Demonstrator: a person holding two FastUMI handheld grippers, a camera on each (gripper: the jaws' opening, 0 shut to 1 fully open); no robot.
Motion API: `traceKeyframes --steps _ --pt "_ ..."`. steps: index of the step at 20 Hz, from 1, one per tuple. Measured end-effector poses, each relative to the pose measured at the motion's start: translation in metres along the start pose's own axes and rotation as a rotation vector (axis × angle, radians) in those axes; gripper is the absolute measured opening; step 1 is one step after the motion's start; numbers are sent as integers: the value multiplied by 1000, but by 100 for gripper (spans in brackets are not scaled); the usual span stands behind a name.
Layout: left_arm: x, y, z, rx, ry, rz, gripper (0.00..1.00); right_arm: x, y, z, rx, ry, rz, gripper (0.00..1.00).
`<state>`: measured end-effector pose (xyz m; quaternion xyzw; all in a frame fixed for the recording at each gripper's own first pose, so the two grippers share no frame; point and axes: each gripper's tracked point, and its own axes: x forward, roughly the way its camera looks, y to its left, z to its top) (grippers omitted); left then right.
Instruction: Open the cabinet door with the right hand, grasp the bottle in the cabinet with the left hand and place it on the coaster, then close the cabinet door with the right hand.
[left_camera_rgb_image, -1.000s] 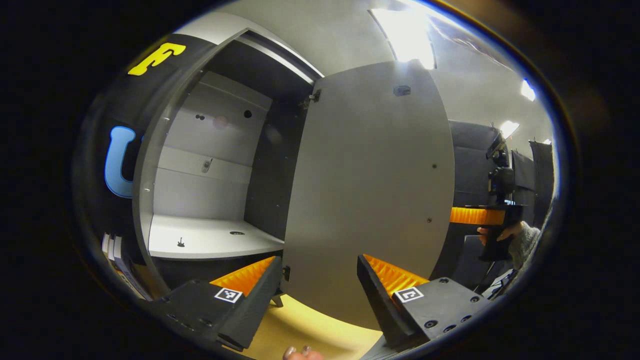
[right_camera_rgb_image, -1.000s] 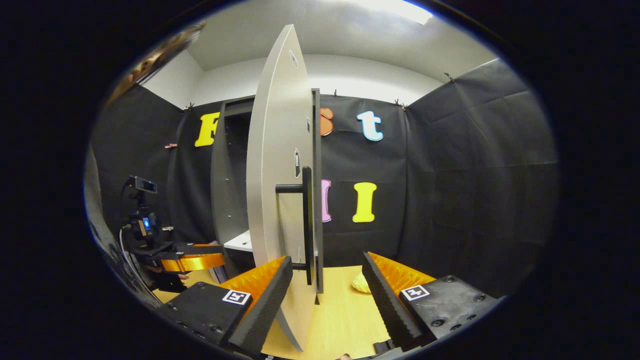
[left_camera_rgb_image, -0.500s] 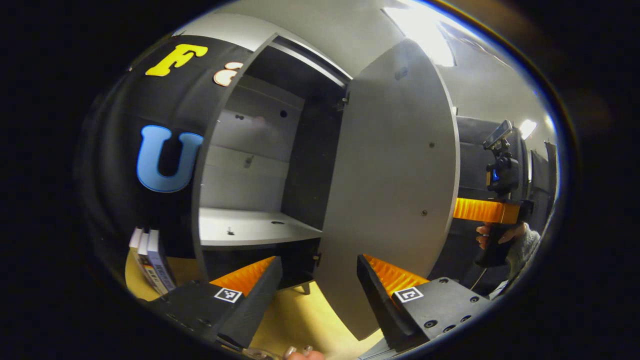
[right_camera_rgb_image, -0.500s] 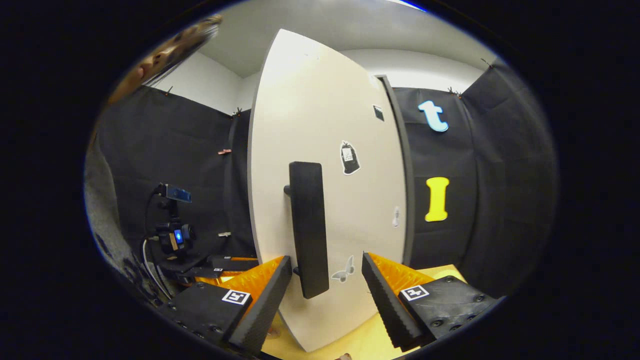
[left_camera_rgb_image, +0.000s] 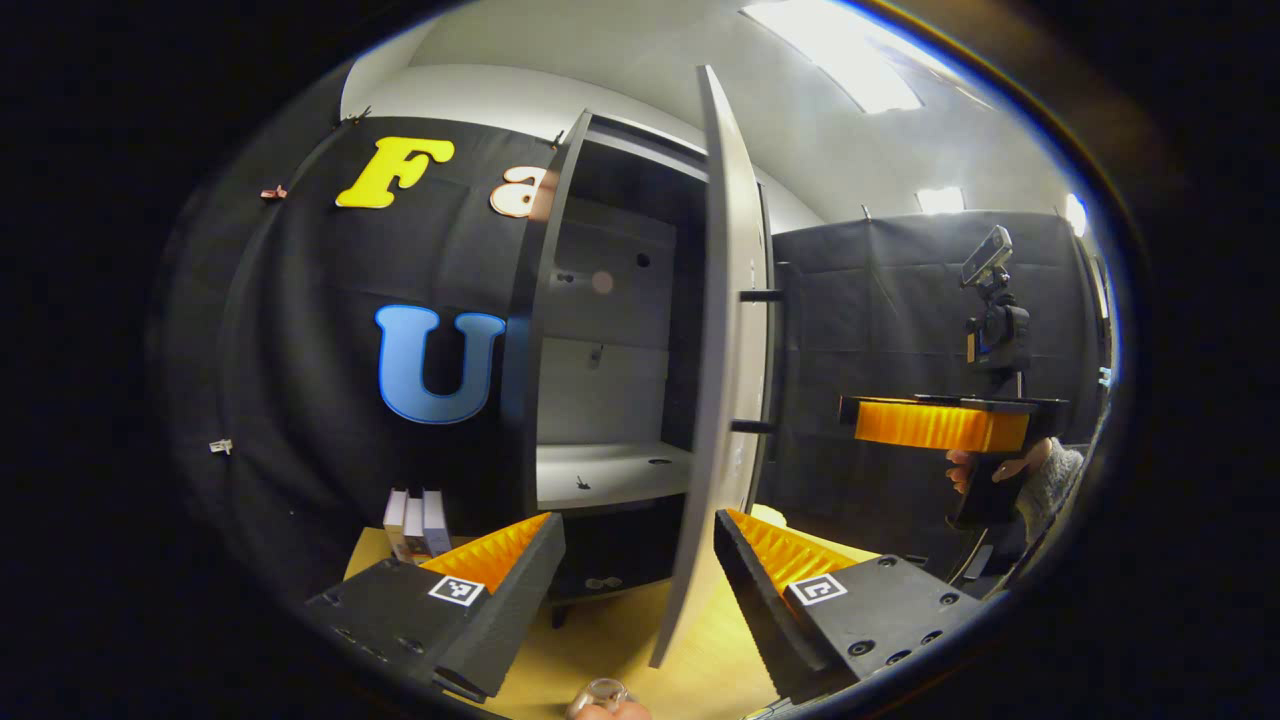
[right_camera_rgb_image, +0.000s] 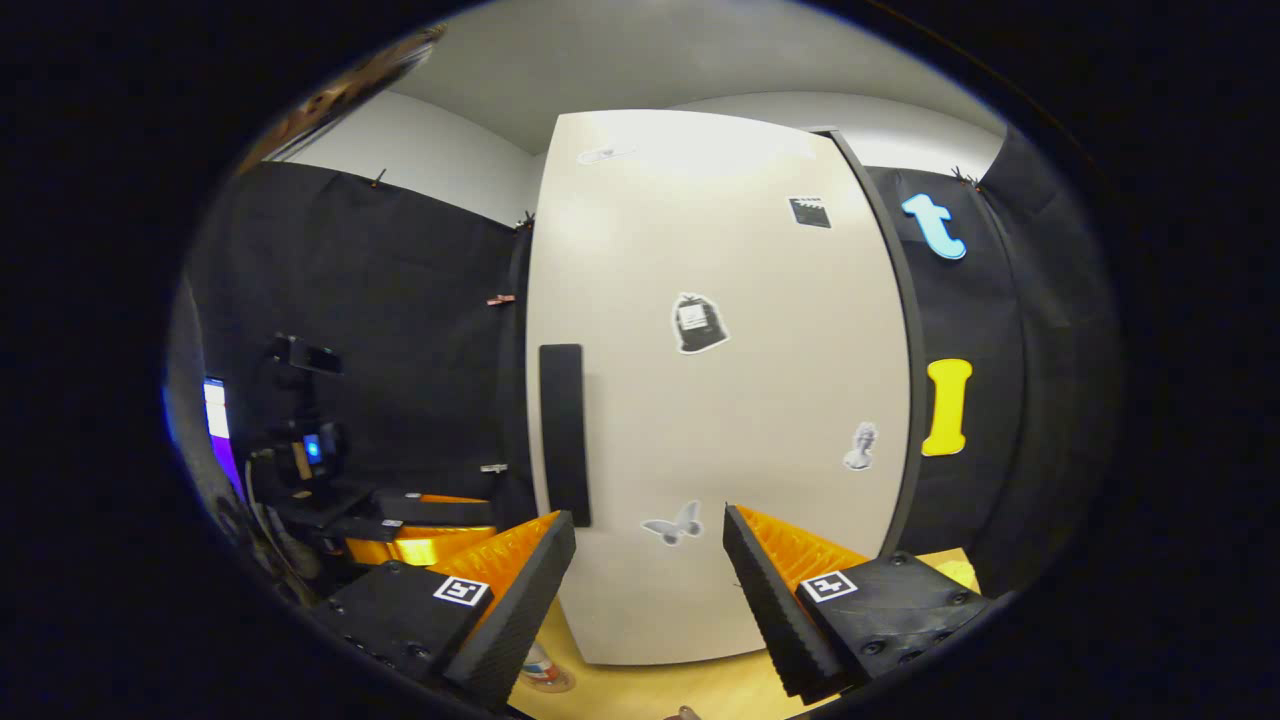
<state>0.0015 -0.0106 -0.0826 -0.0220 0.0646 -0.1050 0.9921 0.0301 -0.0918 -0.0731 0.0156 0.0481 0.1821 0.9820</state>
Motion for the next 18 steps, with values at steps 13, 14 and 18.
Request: traceKeyframes --steps 13,14,18 --pt "45 -40 23 15 -83 216 95 19 -73 16 7 -119 -223 97" --pt "48 -40 21 18 -82 232 95 17 -79 14 -3 -111 -229 97" --pt "69 -41 25 4 -88 249 95 15 -87 12 -16 -105 -232 97"
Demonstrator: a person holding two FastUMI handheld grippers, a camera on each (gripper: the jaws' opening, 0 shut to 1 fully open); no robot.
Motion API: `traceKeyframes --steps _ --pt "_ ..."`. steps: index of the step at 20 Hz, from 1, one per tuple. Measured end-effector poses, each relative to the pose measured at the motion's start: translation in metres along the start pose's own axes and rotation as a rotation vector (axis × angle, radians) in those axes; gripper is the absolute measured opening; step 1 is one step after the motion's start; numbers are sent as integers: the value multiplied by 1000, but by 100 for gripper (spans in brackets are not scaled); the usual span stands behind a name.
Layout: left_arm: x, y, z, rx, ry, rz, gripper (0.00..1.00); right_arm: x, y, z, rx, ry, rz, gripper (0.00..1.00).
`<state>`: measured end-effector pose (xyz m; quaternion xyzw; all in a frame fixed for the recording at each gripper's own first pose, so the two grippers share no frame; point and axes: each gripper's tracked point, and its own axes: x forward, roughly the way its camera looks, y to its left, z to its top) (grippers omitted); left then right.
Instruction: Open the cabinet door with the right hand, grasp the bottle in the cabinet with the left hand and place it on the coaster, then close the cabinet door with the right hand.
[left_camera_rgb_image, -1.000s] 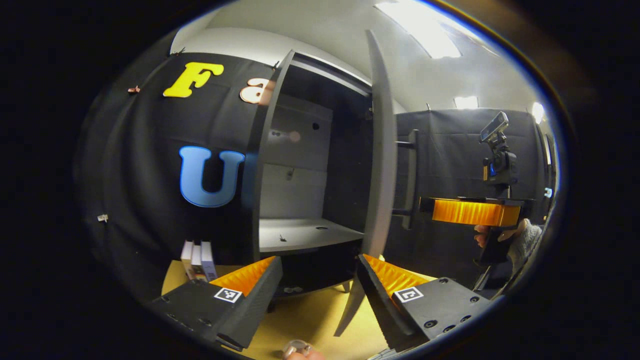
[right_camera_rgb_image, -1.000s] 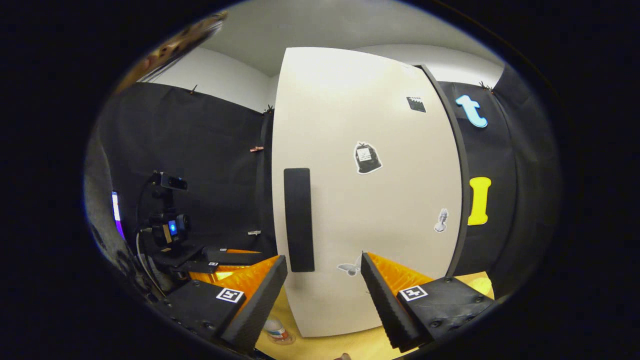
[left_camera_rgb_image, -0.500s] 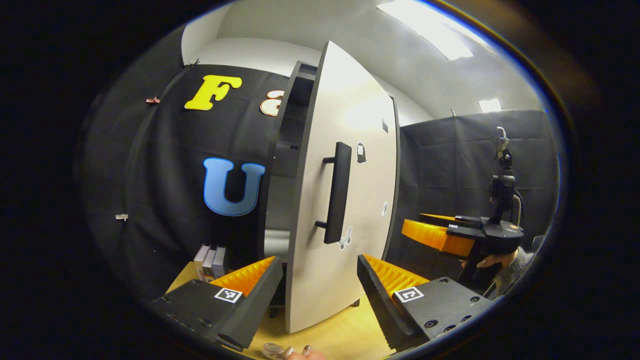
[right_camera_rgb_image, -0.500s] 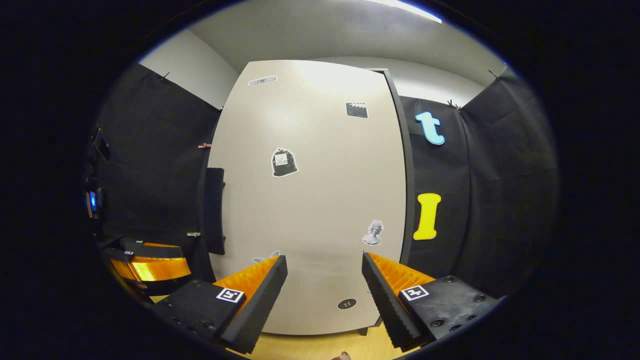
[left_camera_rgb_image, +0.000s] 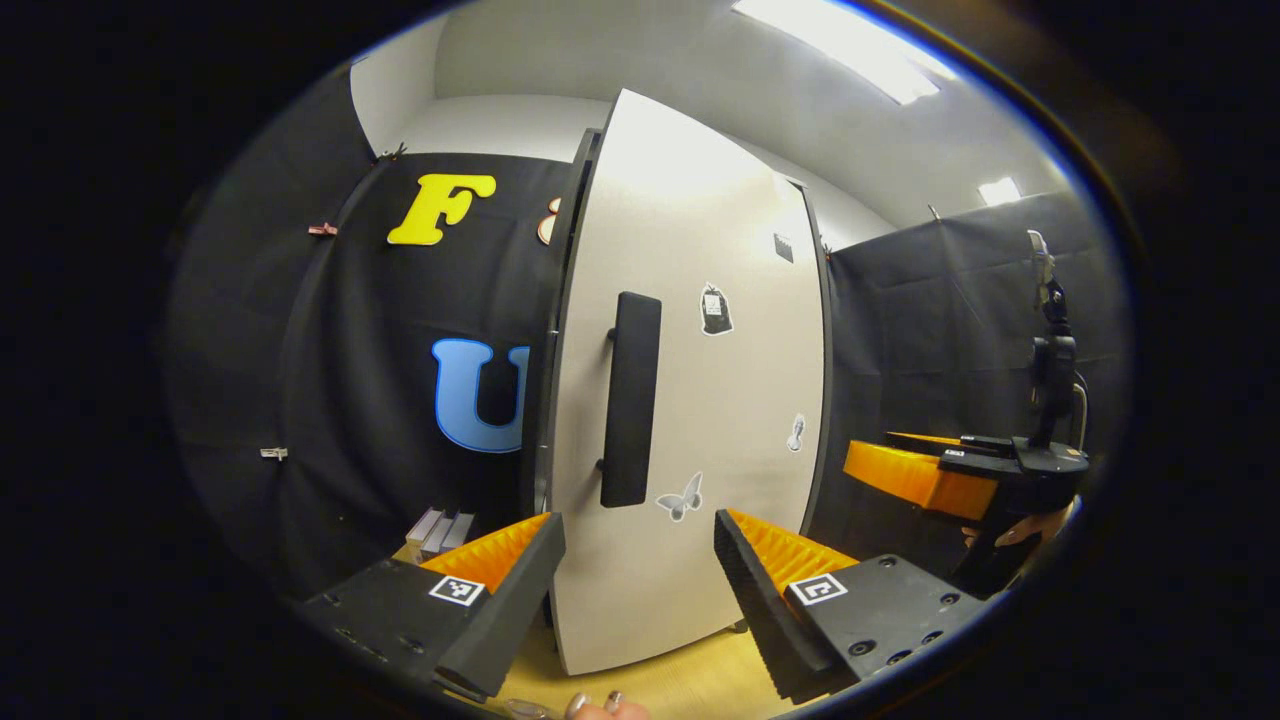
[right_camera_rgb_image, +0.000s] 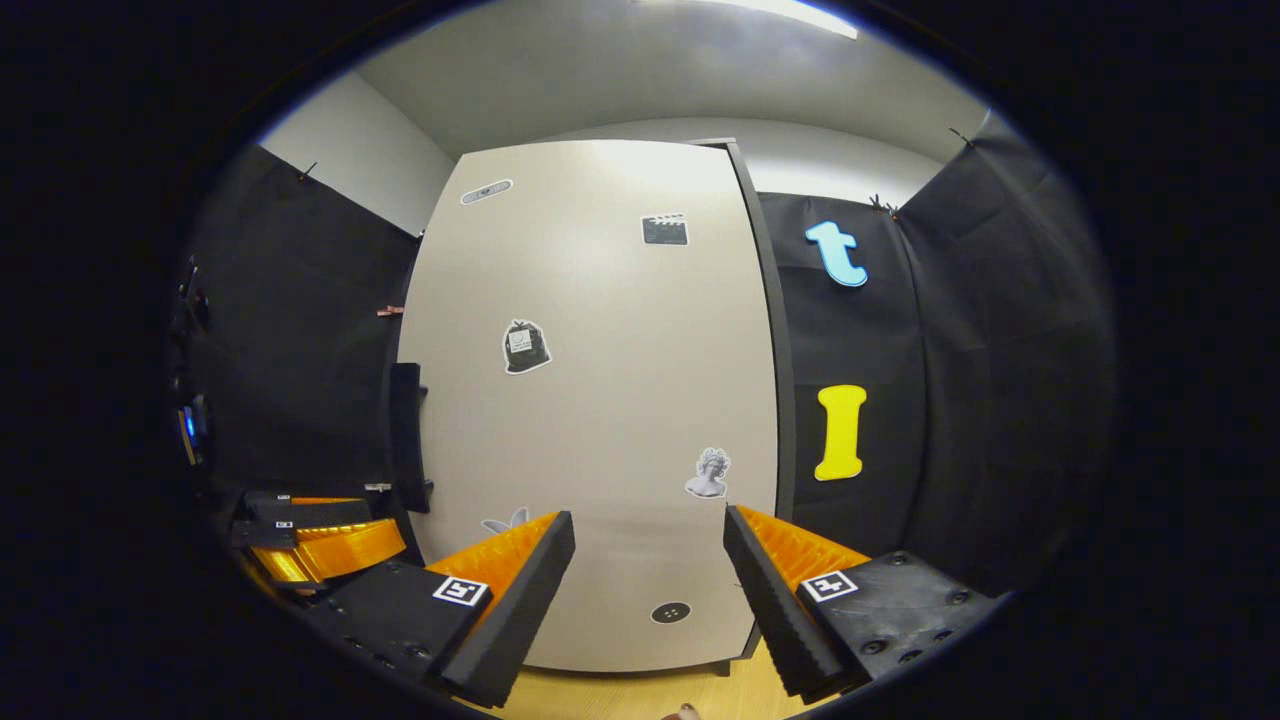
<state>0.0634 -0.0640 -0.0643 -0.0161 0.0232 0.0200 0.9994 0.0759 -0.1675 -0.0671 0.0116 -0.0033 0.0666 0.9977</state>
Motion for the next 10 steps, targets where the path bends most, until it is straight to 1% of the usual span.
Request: traceKeyframes --steps 5,10 --pt "8 -9 1 14 -4 -2 95 3 -1 -6 -30 12 25 97" --pt "16 -8 4 22 -11 8 95 9 -2 -10 -8 25 36 97"
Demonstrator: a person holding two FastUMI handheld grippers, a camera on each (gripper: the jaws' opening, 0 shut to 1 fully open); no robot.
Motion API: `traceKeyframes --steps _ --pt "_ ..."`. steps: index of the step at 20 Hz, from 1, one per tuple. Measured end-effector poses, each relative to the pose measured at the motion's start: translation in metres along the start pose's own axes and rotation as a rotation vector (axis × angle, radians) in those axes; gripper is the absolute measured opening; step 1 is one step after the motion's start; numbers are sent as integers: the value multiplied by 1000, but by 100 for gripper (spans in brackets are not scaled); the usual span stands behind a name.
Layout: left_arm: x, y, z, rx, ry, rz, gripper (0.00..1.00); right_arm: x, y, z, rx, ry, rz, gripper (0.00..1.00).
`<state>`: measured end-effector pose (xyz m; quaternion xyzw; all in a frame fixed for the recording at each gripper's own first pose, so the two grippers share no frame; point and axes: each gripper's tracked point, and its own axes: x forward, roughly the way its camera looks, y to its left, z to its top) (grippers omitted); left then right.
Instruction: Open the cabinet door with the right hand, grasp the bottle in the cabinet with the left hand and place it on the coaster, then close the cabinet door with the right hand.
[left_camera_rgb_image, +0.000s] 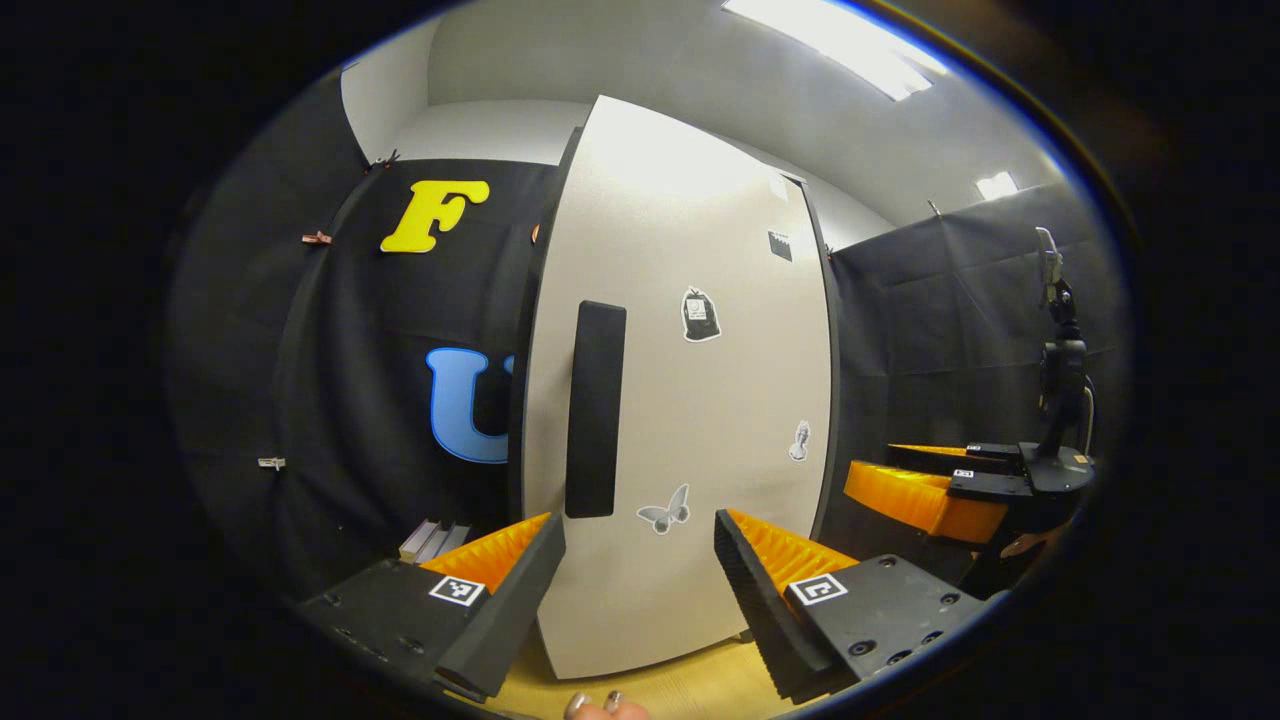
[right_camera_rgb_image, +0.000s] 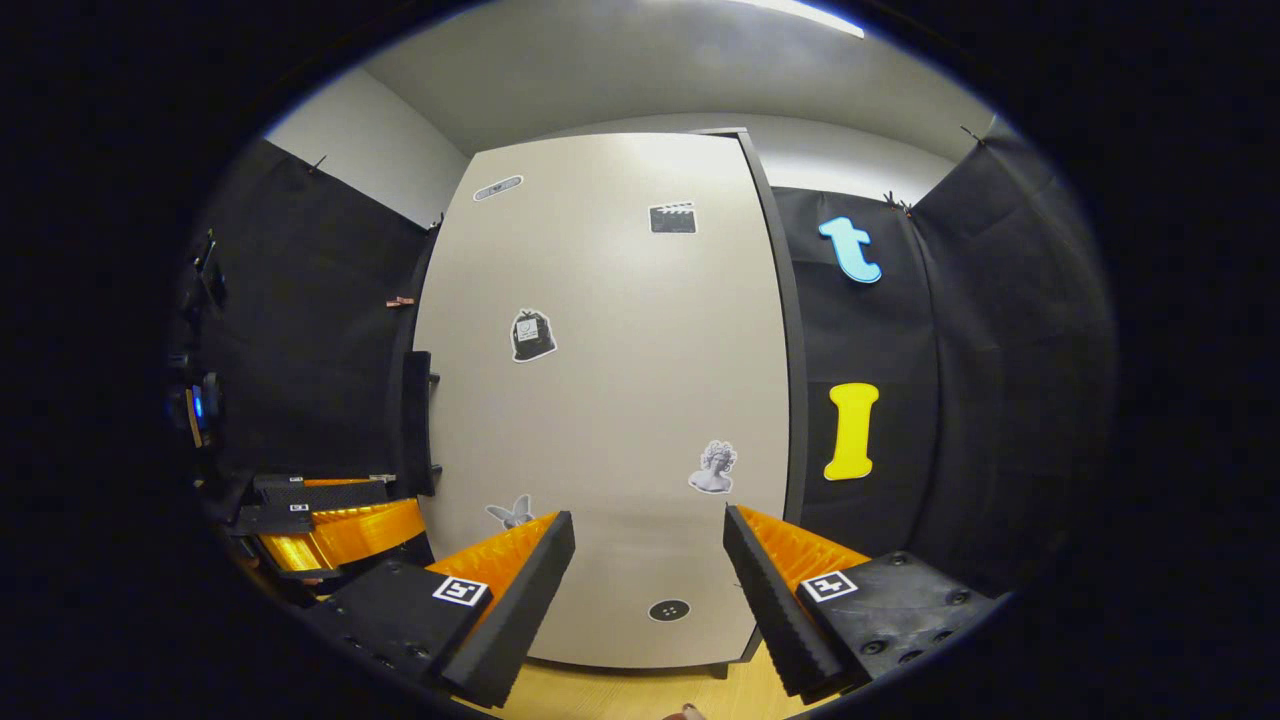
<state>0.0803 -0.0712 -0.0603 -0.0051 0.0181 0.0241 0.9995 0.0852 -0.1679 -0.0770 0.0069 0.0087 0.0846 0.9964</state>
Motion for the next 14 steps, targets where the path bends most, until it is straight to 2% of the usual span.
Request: traceKeyframes --steps 2,4,14 --pt "5 1 -1 -1 5 2 92 2 -2 -3 3 8 -4 97" --pt "8 2 -5 1 16 4 95 4 -3 -5 -2 14 -8 97" --pt "27 8 -7 -8 29 -7 95 7 -4 -2 -13 8 -16 97"
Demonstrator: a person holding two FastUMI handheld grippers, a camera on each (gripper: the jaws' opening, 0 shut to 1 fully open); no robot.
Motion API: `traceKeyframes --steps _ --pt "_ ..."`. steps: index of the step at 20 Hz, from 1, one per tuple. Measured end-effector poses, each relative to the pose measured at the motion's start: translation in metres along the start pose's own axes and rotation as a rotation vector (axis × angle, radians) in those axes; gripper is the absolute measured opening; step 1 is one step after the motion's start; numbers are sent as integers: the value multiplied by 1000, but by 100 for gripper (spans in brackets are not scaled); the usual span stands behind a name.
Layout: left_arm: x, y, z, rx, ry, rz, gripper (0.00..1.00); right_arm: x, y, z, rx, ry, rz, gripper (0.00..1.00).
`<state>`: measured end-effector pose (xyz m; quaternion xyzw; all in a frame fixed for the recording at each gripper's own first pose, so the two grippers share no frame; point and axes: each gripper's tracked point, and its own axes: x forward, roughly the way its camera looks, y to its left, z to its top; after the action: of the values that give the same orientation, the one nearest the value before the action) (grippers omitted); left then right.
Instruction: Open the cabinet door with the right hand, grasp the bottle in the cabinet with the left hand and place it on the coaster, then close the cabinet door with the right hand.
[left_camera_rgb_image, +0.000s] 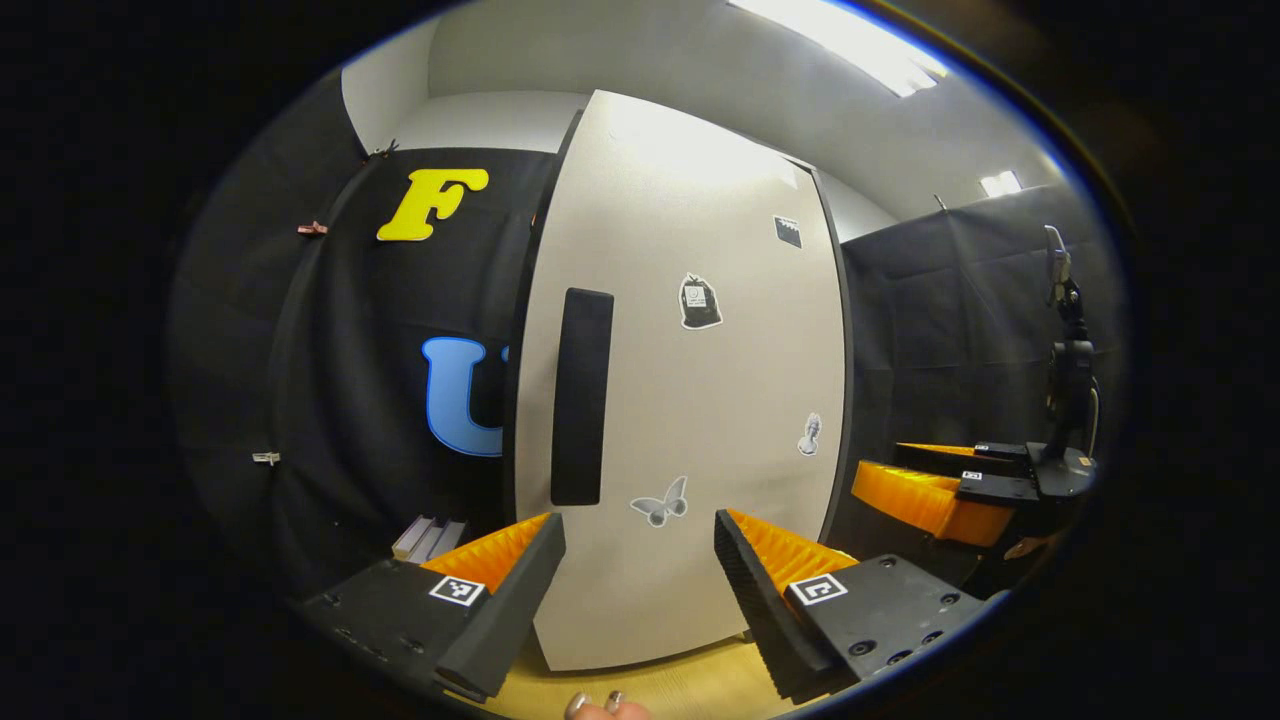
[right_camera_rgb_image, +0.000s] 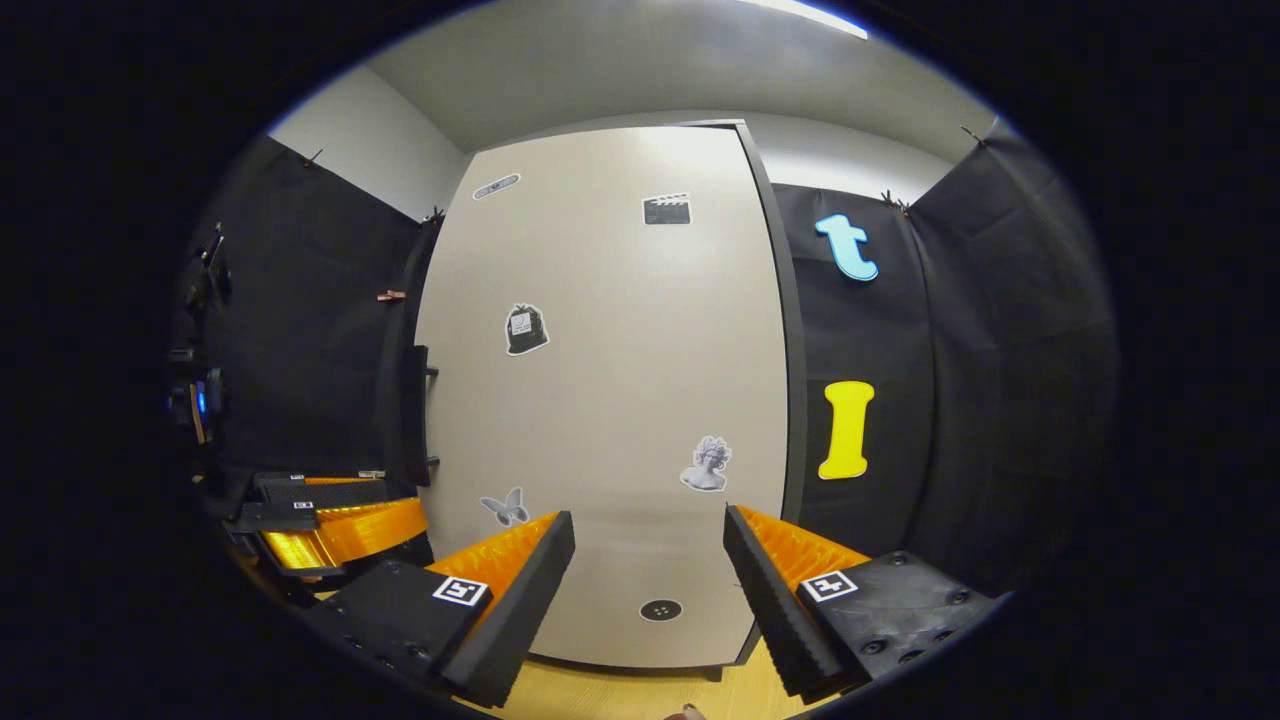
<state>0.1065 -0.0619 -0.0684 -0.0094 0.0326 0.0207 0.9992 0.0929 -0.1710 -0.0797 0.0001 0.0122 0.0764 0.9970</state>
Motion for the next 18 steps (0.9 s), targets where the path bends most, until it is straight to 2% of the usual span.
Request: traceKeyframes --steps 18 --pt "1 0 -6 -19 24 -7 95 2 -2 -1 -2 21 -5 97"
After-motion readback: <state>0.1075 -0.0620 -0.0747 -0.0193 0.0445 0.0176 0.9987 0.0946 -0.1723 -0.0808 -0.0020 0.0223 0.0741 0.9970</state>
